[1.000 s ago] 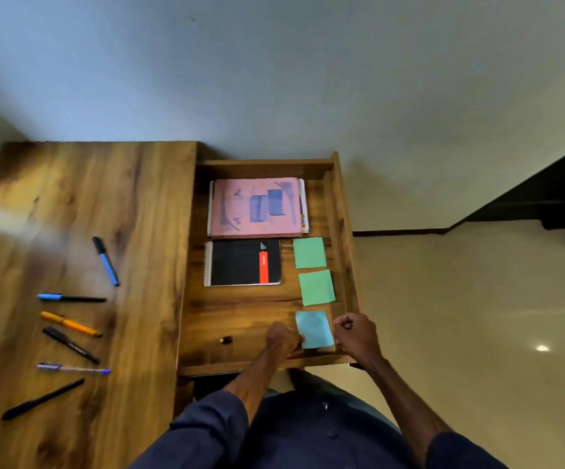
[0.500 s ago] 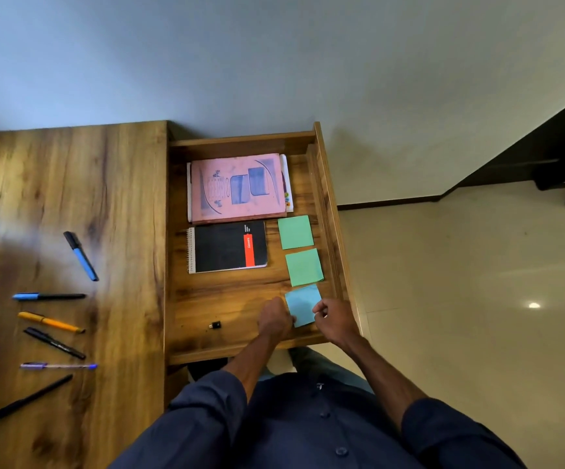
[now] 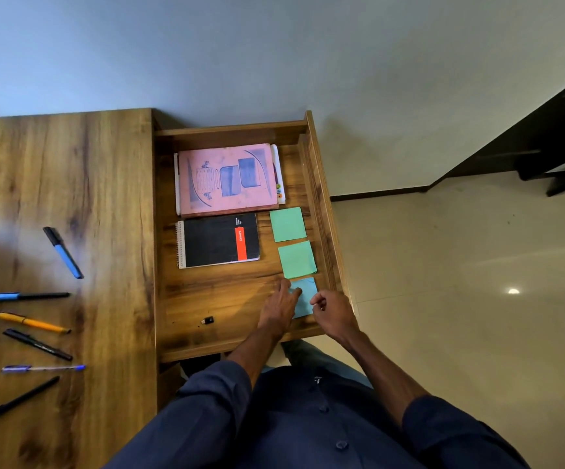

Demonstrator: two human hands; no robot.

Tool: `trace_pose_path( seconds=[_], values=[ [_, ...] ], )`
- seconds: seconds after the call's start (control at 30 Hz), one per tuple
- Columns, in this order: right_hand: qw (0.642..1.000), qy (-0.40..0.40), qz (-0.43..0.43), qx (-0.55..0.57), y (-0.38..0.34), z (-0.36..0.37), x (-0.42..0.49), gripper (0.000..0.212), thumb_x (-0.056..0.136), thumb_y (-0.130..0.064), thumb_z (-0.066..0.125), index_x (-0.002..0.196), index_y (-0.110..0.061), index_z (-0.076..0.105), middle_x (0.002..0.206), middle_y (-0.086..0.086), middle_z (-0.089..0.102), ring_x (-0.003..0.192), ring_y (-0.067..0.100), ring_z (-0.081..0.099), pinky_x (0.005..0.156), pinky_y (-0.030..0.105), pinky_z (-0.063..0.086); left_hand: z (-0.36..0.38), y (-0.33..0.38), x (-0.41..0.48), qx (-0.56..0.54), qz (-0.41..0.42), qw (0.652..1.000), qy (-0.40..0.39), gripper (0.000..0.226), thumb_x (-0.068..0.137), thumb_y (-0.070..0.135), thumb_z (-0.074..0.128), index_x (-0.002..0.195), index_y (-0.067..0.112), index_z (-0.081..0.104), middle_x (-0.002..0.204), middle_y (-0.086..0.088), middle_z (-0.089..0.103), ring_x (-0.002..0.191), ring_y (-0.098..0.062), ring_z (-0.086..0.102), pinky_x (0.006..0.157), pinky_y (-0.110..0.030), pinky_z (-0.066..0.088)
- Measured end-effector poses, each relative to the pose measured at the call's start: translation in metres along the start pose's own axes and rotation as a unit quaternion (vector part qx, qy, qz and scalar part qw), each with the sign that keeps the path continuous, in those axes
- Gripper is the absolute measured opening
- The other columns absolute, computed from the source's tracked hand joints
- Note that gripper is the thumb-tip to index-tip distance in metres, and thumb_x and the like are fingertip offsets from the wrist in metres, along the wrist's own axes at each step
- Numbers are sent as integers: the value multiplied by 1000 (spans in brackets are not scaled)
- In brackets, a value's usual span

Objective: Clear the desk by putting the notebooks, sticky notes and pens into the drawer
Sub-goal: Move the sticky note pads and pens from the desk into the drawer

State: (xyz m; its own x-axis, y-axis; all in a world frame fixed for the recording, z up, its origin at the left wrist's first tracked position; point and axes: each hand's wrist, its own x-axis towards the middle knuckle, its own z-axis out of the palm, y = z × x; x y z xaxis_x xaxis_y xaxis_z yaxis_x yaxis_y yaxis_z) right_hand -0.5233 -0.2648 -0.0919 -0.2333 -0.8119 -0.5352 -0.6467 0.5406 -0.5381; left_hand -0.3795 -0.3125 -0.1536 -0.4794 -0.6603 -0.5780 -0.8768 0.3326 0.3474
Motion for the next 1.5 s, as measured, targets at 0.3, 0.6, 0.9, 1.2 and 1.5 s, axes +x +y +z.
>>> trace_pose_path(
  seconds=[0.3,0.6,0.9,1.2,1.5],
  values=[
    [1000,-5,-1,-2,-7,4,1,15,92,-9,69,106,-13,71,102,1,70,93,12,65,85,28,59,-4,1,-1,12,8,1000,1,69,90,23,74,147,24,35,154,-14,25,140,-33,37,105,-43,51],
    [1000,-11,-7,-8,-20,9,10,12,92,-7,66,100,-15,71,101,0,72,91,13,65,74,17,49,-24,-12,-28,-90,-4,994,62,52,90,18,72,136,18,47,145,-8,40,122,-27,54,90,-38,57],
    [996,-27,-90,-4,-100,38,30,10,91,-9,67,93,-17,74,95,-1,73,88,15,68,76,30,58,-59,-65,-99,-134,-73,965,212,32,94,12,58,124,23,55,129,1,53,102,-11,56,80,-28,53],
    [969,-88,-229,-16,-208,93,10,14,88,-11,66,88,-24,74,87,-6,75,78,9,68,72,27,56,-89,-139,-177,-207,-182,888,369,21,91,15,59,109,24,65,115,7,60,94,-9,62,83,-28,56],
    [922,-167,-343,-67,-291,172,-39,10,88,-12,68,91,-18,75,79,-9,69,69,0,61,60,8,42,-66,-212,-265,-281,-294,791,457,20,87,14,61,104,24,65,108,7,60,75,-15,61,71,-36,56]
  ],
)
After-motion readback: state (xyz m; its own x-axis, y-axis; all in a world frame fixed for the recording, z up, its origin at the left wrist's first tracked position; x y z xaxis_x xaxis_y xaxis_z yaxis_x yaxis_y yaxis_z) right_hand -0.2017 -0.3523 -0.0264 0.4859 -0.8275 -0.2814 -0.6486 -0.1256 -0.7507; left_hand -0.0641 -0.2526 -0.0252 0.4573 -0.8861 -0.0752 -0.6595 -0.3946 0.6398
